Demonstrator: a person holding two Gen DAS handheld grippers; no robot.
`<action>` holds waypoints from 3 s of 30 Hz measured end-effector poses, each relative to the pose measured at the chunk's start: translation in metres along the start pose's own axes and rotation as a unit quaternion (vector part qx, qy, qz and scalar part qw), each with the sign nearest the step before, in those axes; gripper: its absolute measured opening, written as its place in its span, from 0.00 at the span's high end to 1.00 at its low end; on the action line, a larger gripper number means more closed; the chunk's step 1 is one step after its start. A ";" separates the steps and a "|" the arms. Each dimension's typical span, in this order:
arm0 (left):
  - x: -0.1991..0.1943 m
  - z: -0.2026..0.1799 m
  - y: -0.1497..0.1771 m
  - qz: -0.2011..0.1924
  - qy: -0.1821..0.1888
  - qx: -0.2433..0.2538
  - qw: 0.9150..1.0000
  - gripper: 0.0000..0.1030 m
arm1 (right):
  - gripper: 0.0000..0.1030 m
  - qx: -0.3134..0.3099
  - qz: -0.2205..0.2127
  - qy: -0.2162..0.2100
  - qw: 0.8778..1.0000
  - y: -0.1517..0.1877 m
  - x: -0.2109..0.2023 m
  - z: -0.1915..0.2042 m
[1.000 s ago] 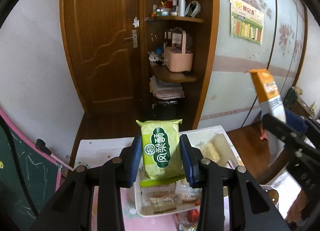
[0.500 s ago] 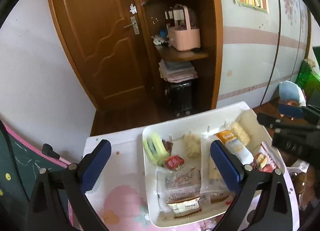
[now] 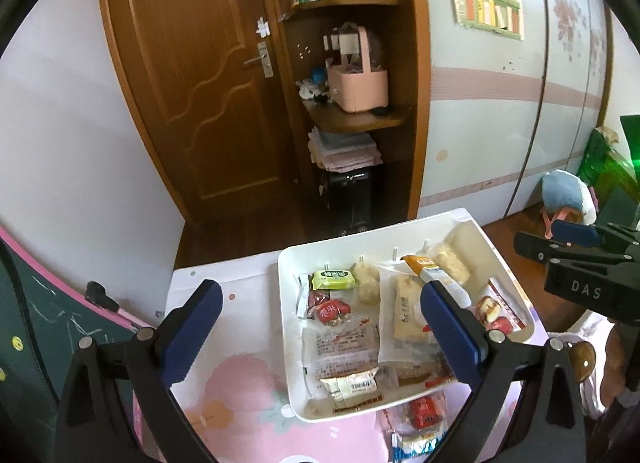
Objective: Organize snacks
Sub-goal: 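Open both tools over the white tray to drop the pastry and OATS bar, then withdraw both tools from the tray toward the red candy and blue packet, then grasp the blue packet with the left tool while the right tool grasps the red candy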
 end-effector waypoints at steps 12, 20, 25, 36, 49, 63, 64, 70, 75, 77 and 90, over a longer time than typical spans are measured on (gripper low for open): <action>-0.053 -0.017 0.034 0.002 0.028 0.036 0.999 0.04 | 0.41 -0.015 -0.002 -0.028 0.999 0.034 -0.057 0.005; -0.035 -0.026 0.113 0.056 0.065 0.012 0.996 0.04 | 0.41 -0.011 0.030 -0.071 0.997 0.090 -0.045 0.016; 0.009 -0.037 0.173 0.121 0.086 -0.032 0.988 0.04 | 0.41 0.003 0.067 -0.072 0.995 0.130 -0.011 0.011; 0.092 -0.070 0.225 0.178 0.072 -0.059 0.980 0.04 | 0.41 0.095 0.137 -0.079 0.983 0.192 0.051 -0.029; 0.124 -0.099 0.239 0.182 0.060 -0.058 0.980 0.19 | 0.41 0.114 0.159 -0.087 0.977 0.210 0.073 -0.037; 0.093 -0.063 0.251 0.169 0.087 -0.087 0.978 0.82 | 0.41 0.072 0.149 -0.114 0.980 0.205 0.066 -0.006; 0.092 -0.064 0.250 0.167 0.088 -0.088 0.978 0.83 | 0.41 0.069 0.145 -0.121 0.980 0.202 0.064 -0.003; 0.082 -0.039 0.257 0.159 0.101 -0.119 0.975 0.87 | 0.41 0.040 0.146 -0.137 0.979 0.192 0.069 0.023; 0.075 -0.019 0.258 0.146 0.112 -0.146 0.972 0.89 | 0.41 0.013 0.148 -0.134 0.980 0.183 0.084 0.049; 0.071 -0.015 0.257 0.140 0.118 -0.154 0.971 0.89 | 0.41 0.004 0.156 -0.131 0.979 0.182 0.092 0.060; 0.047 -0.002 0.251 0.105 0.144 -0.172 0.969 0.91 | 0.30 -0.018 0.175 -0.088 0.981 0.182 0.120 0.082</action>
Point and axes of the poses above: each gripper's, at about its wrist camera, not at the fingertips, and x roughly the way its jaws point, z to its left, y to its underside, the point moved 5 cm from there along x, roughly the way its jaws point, and after that the axes turned 5 degrees about y, right-handed, at the moved point
